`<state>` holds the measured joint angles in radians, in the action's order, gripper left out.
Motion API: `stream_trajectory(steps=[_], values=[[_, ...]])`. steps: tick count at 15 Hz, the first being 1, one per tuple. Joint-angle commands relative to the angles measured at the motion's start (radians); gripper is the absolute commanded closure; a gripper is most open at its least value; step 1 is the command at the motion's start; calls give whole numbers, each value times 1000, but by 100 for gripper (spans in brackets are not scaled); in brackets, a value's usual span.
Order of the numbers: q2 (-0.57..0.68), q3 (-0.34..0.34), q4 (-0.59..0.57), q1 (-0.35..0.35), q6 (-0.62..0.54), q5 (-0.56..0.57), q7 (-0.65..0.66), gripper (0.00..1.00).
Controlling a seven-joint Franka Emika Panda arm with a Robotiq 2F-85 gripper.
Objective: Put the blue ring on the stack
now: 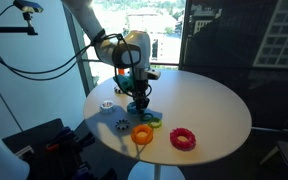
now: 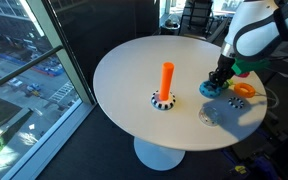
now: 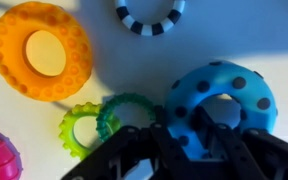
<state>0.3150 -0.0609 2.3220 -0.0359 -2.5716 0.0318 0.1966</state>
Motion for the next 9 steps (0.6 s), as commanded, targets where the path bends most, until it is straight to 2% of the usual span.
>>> stream_trajectory(steps=[1,9], values=[[-59,19,-15,-4,72,-9,-11,89],[-157,71,-112,-41,272,8,2,89]])
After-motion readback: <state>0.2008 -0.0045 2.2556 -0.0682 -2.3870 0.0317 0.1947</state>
